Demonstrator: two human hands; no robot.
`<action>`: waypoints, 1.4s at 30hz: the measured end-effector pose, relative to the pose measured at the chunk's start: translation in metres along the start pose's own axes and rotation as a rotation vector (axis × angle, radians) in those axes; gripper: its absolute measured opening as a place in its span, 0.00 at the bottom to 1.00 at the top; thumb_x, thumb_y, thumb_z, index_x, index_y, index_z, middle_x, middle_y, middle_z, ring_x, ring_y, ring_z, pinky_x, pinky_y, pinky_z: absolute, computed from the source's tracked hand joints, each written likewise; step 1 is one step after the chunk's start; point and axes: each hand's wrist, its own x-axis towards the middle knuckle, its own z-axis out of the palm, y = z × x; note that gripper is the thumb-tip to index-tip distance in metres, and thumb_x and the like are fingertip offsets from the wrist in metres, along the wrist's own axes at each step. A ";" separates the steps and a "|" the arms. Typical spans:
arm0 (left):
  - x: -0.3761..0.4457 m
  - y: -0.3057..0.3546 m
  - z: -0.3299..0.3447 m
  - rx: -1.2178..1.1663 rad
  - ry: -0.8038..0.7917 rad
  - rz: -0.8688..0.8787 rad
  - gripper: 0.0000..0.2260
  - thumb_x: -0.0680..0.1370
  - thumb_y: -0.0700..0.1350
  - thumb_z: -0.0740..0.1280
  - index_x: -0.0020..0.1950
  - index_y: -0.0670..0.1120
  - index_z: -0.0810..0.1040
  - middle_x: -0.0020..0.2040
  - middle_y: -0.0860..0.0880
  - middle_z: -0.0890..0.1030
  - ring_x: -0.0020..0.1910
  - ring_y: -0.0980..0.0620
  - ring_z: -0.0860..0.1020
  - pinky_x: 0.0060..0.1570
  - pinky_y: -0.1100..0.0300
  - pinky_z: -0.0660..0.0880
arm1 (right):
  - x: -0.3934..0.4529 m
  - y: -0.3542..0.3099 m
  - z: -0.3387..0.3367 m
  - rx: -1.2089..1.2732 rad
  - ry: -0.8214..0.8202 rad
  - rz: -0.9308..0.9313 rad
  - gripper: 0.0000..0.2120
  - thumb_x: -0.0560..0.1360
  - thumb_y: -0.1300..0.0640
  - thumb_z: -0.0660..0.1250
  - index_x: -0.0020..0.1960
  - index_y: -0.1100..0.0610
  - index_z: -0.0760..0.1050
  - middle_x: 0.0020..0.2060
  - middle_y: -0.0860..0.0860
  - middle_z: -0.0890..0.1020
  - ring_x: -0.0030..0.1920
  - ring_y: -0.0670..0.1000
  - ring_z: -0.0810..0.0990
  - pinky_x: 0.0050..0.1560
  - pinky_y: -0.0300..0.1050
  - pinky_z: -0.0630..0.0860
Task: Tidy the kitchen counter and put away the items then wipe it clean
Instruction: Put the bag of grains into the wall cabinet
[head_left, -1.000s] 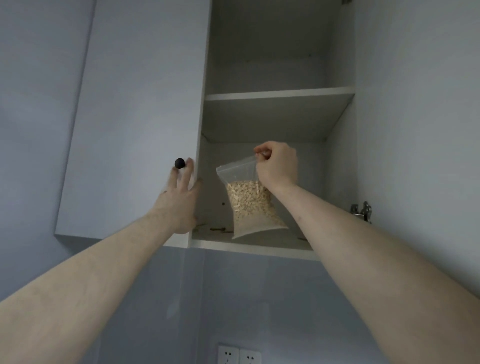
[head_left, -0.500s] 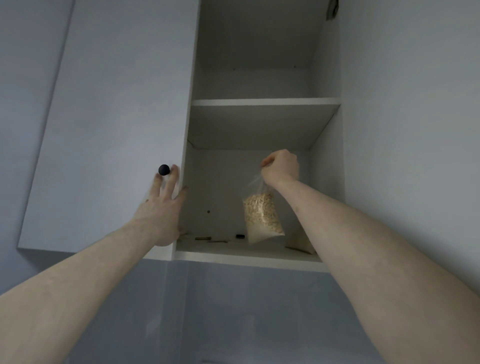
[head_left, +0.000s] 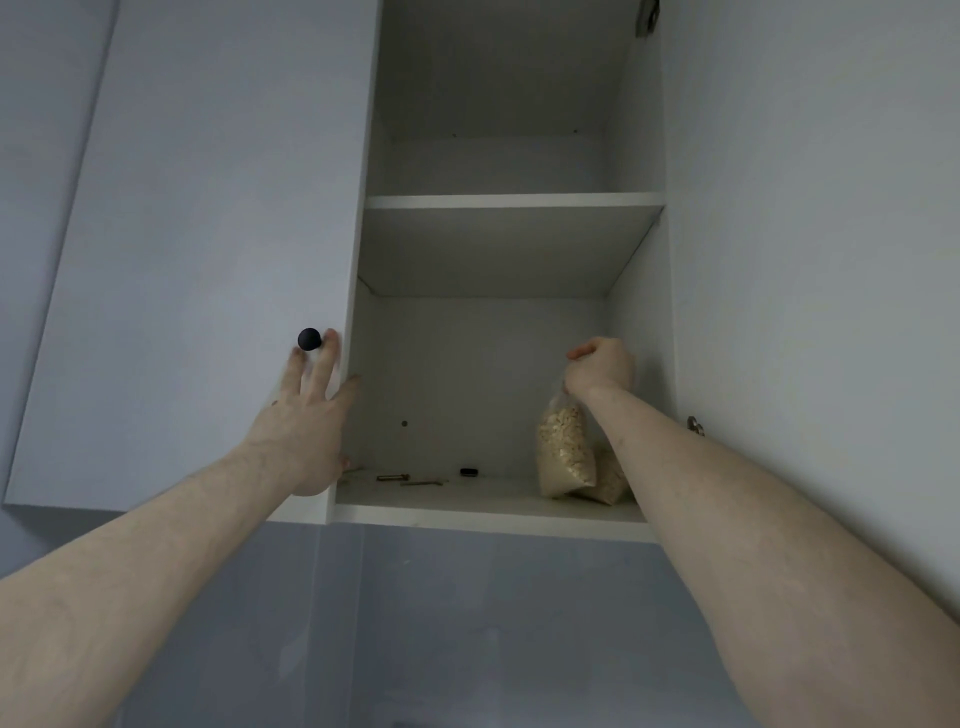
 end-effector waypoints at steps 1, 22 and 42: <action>0.000 0.000 0.000 0.000 -0.002 0.000 0.42 0.80 0.56 0.68 0.83 0.50 0.43 0.75 0.42 0.21 0.79 0.35 0.33 0.76 0.47 0.61 | 0.000 0.002 0.001 -0.009 0.006 0.000 0.12 0.73 0.68 0.69 0.49 0.55 0.85 0.53 0.54 0.86 0.57 0.55 0.83 0.57 0.42 0.78; -0.001 0.000 0.000 -0.011 0.000 -0.004 0.39 0.79 0.56 0.69 0.83 0.53 0.50 0.75 0.44 0.21 0.79 0.36 0.32 0.71 0.47 0.70 | -0.009 0.009 -0.006 -0.331 -0.286 0.006 0.08 0.73 0.58 0.75 0.41 0.62 0.80 0.44 0.56 0.86 0.47 0.55 0.85 0.30 0.38 0.72; 0.000 0.000 0.001 0.015 0.017 -0.007 0.38 0.80 0.56 0.67 0.83 0.52 0.50 0.76 0.42 0.22 0.79 0.35 0.33 0.74 0.48 0.65 | -0.007 0.022 -0.016 -0.491 -0.147 -0.060 0.09 0.75 0.55 0.74 0.47 0.61 0.81 0.47 0.57 0.84 0.49 0.58 0.84 0.38 0.43 0.76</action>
